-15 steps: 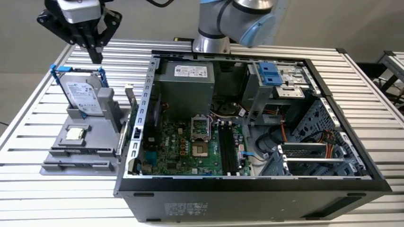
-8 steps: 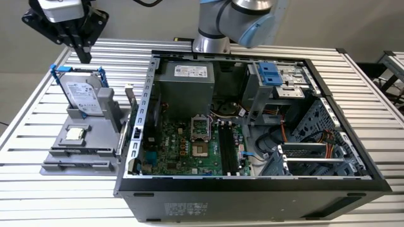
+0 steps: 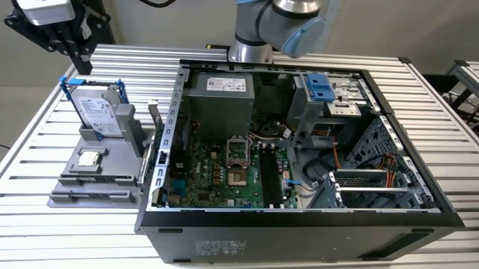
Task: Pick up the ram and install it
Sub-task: 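Reach for the ram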
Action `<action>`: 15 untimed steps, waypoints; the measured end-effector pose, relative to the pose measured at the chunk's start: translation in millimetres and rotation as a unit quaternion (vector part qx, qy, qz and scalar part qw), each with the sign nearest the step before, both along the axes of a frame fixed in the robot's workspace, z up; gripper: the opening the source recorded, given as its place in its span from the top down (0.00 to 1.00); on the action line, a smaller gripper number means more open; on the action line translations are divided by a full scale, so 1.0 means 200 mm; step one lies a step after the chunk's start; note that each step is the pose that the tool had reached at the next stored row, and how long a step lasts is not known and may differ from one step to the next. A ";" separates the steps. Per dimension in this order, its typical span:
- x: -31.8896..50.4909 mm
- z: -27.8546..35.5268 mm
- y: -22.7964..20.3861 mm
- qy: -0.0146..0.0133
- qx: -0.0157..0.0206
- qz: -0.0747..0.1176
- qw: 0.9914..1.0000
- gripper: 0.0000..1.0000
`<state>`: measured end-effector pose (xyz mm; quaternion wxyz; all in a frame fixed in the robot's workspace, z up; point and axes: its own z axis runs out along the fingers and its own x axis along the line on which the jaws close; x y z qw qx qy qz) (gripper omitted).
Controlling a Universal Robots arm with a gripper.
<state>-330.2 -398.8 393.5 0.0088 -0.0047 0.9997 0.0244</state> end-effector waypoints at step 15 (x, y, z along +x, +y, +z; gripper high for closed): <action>-0.135 0.000 0.000 0.001 0.000 -0.006 1.000 1.00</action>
